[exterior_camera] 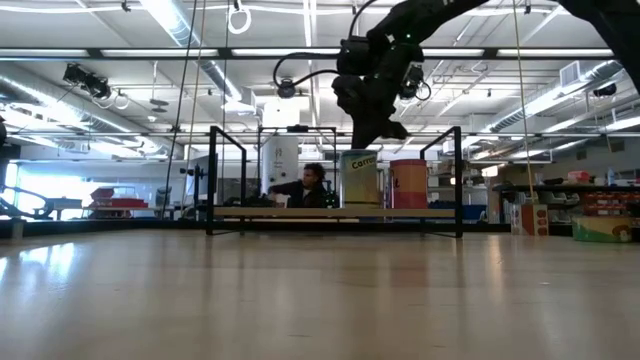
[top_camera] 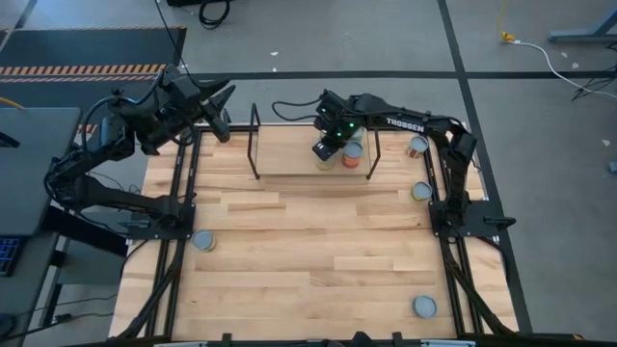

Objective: Pick and place cans onto a shelf
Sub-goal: Adjust the canned goods on the shelf, then put the canned tomatoes on the shelf

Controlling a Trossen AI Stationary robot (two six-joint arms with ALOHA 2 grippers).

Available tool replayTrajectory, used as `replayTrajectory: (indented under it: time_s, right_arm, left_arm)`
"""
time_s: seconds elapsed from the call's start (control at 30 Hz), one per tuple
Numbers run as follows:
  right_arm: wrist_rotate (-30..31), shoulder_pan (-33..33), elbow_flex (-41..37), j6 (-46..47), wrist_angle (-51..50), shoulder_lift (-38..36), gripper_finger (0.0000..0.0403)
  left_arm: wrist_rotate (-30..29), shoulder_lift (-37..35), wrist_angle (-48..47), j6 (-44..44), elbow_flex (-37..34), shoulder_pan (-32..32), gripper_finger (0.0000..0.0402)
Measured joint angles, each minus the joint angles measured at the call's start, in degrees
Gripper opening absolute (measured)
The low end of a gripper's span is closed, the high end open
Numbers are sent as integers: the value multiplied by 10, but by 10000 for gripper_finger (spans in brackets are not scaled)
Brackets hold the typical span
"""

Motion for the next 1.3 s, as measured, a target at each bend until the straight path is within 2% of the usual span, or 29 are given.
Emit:
replayTrajectory:
  time_s: [0.57, 0.83, 1.03, 1.13, 1.3]
  right_arm:
    - [0, -13, -1, -12, -14, -4, 4]
    - [7, -22, -2, -28, 10, -51, 4]
    - [39, -33, -1, -43, 60, -103, 5]
    - [59, -36, -1, -53, 84, -125, 5]
    - [142, -28, -1, -69, 126, -182, 14]
  left_arm:
    - [-13, -12, 13, 0, 0, 0, 89]
    - [-13, -14, 27, -1, 0, 0, 89]
    - [-13, -14, 33, -8, 0, 0, 89]
    - [-11, -15, 30, -54, 0, -3, 89]
    - [-2, -21, 15, -111, 0, -20, 89]
